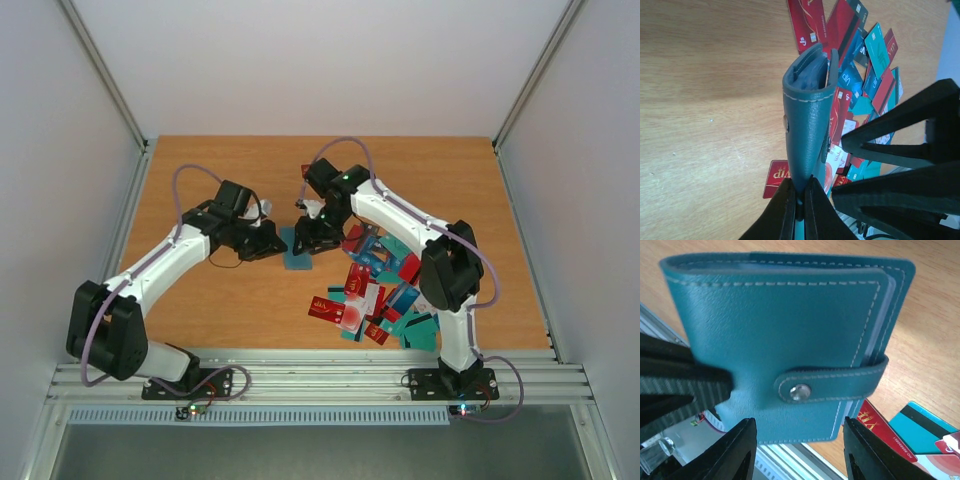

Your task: Put the credit cards into the card holder

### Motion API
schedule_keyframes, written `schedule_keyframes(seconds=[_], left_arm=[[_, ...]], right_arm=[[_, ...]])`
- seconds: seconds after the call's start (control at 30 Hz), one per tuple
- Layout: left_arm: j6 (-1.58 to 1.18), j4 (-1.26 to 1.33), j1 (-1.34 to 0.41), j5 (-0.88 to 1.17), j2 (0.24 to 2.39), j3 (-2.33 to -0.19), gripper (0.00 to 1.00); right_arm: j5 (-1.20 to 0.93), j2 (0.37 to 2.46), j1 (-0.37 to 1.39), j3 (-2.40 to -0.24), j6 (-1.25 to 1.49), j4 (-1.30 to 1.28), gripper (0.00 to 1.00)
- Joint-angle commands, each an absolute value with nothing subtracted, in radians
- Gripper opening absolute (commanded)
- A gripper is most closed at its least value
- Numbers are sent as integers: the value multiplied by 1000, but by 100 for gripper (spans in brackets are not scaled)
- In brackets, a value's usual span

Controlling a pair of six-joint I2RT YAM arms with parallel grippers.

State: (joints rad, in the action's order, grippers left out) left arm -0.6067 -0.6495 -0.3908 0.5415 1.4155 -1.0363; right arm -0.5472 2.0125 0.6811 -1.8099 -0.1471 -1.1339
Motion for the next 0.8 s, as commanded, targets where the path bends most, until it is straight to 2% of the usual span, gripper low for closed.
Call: schedule_keyframes(seconds=[0.0,0.4,0.77], left_arm=[[-630,-659,-415,543,1436,-1083,0],[-626,-683,-441,541,1431,-1119,0],[-616,-691,-455,548,1440,-1148,0]], right_arm=[[-547,2040,683,-1847,-128,-1130,49],[-407,2078,684,-1882,-140,-1190,34],[-368,2088,684,-1876,-156,-1222,19]])
